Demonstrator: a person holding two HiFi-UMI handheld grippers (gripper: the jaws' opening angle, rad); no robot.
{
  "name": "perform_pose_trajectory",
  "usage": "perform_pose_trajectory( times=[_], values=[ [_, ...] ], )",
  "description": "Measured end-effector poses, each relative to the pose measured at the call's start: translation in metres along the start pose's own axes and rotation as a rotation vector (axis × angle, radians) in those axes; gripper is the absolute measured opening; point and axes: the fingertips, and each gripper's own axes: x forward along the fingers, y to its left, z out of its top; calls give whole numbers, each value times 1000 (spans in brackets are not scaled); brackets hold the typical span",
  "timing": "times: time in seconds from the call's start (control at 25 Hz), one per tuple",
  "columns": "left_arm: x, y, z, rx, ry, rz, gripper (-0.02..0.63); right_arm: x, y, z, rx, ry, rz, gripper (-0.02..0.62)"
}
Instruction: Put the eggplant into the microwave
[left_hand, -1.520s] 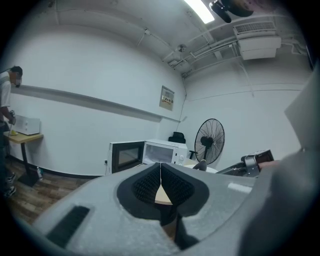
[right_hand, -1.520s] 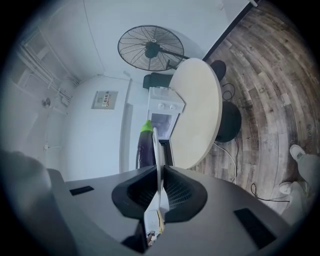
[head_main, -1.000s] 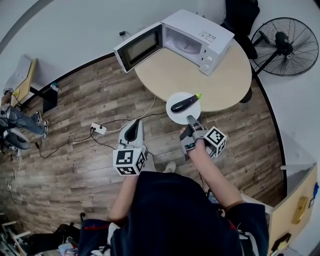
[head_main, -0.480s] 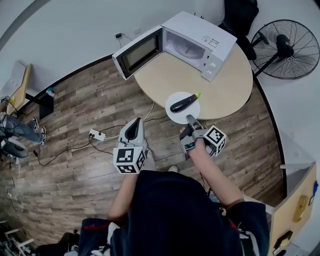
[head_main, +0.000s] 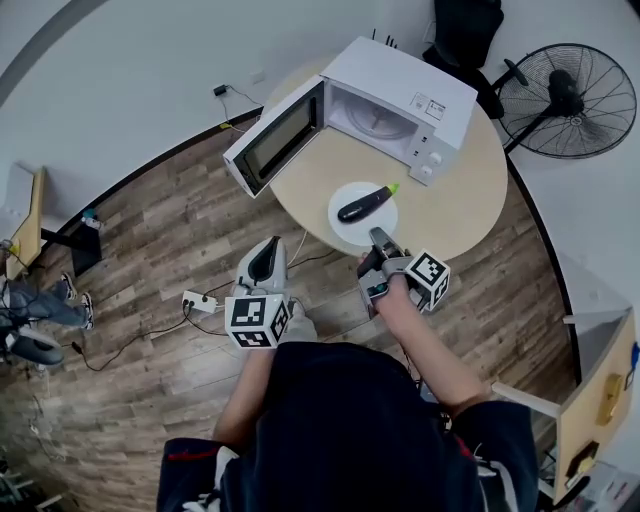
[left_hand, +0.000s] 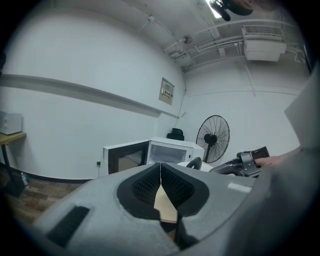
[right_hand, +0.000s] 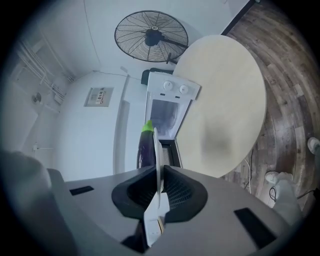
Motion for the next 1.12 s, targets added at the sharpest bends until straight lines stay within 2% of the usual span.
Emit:
perform_pose_trajectory(
  times=[0.36, 0.68, 0.92, 1.12],
  values=[
    [60, 50, 21, 37, 40, -149, 18, 60, 15, 1, 38, -118, -20, 26],
    [93, 65, 18, 41, 78, -264, 19, 81, 14, 5, 73, -211, -25, 26],
    [115, 60, 13, 31, 105, -310, 18, 91, 9, 15, 77, -229, -58, 26],
    [137, 52, 12, 34, 119, -323, 19, 109, 10, 28, 71, -199, -62, 26]
  ],
)
